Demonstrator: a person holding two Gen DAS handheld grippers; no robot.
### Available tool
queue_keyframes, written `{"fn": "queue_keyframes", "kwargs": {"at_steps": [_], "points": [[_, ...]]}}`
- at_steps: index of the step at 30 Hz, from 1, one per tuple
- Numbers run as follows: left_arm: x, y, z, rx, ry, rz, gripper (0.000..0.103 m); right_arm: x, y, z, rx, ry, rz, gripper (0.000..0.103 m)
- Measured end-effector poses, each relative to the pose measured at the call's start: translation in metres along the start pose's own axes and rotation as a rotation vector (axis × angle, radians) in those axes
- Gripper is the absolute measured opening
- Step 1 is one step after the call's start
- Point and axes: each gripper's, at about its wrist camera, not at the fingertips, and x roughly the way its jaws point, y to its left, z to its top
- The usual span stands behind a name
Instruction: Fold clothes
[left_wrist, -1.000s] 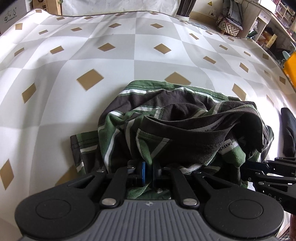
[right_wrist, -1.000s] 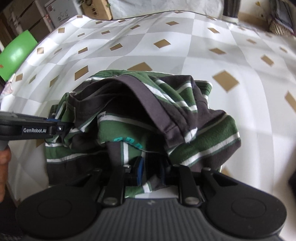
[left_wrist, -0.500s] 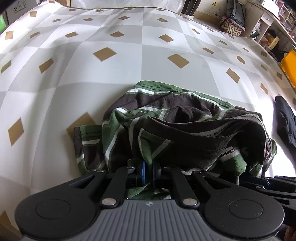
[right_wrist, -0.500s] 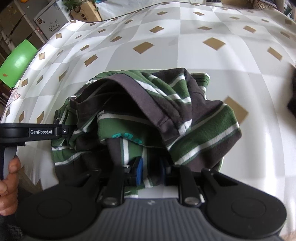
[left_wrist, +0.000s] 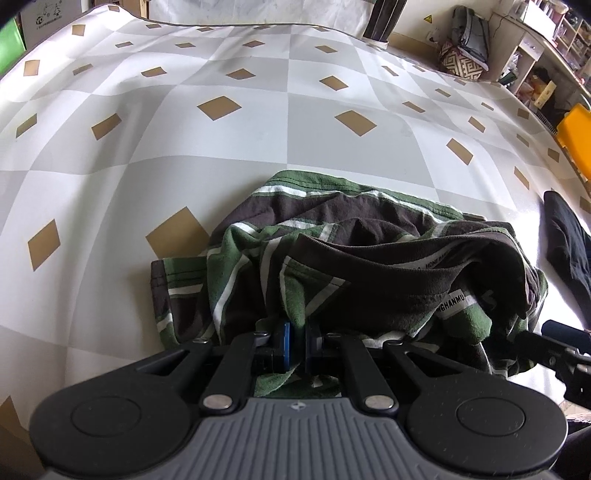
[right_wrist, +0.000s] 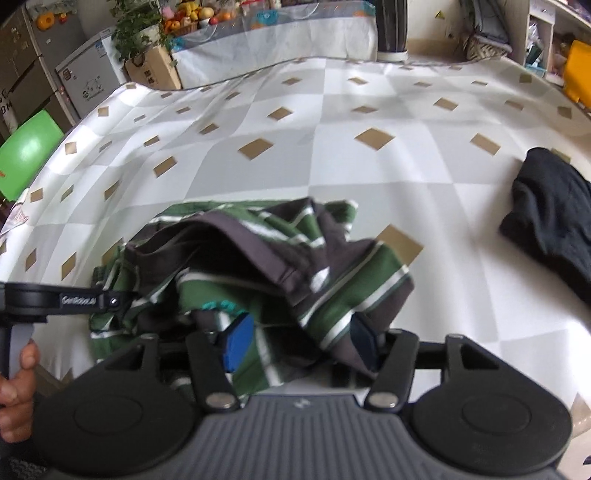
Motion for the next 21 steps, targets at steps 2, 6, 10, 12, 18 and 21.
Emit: {"fn": "queue_keyframes", "kwargs": {"at_steps": [2,6,10,12,18,21], "points": [[-0.001,0.003,0.001,-0.013,-0.006,-0.008,0.006,0.004,0.0,0.002,-0.021,0.0,-0.009,0.062],[-0.001,0.009,0.004,-0.049,-0.017,-0.023,0.006,0.005,0.004,0.005,-0.062,-0.024,0.007,0.065],[0.0,0.012,0.007,-0.073,-0.015,-0.044,0.006,0.006,0.011,0.011,-0.126,-0.05,-0.014,0.068],[0.001,0.013,0.007,-0.084,-0.012,-0.055,0.006,0.009,0.013,0.015,-0.136,-0.054,-0.02,0.068],[0.004,0.012,0.007,-0.092,0.002,-0.071,0.006,0.021,0.016,0.022,-0.141,-0.055,-0.008,0.069],[0.005,0.011,0.007,-0.088,0.0,-0.072,0.006,0.024,0.021,0.024,-0.165,-0.069,0.021,0.067]]}}
